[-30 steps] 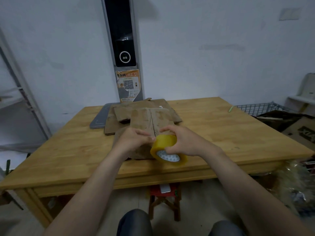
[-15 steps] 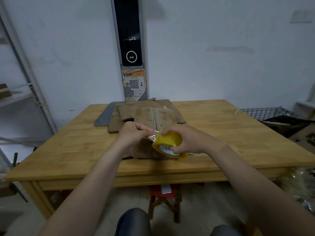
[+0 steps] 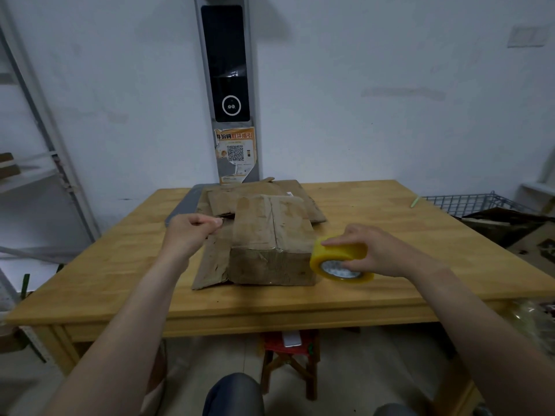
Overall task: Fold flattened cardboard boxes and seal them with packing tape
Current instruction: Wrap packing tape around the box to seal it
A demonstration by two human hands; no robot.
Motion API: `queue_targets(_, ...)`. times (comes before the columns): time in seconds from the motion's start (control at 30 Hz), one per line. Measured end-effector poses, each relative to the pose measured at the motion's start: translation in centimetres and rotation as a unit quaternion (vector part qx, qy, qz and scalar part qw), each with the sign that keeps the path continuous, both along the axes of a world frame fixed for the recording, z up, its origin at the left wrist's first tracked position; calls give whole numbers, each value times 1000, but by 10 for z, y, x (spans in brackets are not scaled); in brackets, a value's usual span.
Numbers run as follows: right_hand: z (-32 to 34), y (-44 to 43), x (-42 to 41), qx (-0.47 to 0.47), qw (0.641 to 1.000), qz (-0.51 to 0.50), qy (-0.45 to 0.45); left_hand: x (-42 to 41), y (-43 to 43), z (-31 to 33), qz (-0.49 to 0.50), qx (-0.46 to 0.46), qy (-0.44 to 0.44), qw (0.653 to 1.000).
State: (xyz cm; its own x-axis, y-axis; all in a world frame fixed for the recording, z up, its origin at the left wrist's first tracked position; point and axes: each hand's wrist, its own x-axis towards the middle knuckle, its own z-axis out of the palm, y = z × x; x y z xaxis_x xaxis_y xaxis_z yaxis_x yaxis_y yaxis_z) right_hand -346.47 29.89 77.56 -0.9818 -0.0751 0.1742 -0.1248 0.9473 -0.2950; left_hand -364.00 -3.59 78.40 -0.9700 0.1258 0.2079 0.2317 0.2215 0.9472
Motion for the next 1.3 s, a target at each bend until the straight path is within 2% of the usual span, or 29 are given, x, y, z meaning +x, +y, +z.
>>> queue_targets(0.13, -3, 9, 3, -2, 1000, 6, 7, 4, -4, -25, 14, 16, -29, 999)
queue_targets(0.3, -12, 12, 1, 57, 998, 4, -10, 8, -3, -42, 49, 35, -20, 998)
queue_targets(0.73, -27, 14, -19, 95, 994, -47, -17, 0, 1, -63, 73, 29, -14, 997)
queue_targets(0.97, -38, 10, -27, 153, 987, -54, -21, -7, 4, -69, 81, 24, 10, 996)
queue_targets(1.13, -45, 7, -38, 152, 986, -63, -30, -17, 4, -74, 83, 10, 15, 996)
queue_targets(1.3, -46, 5, -46, 155, 985, -66, -39, -25, 6, -83, 85, 33, -13, 996)
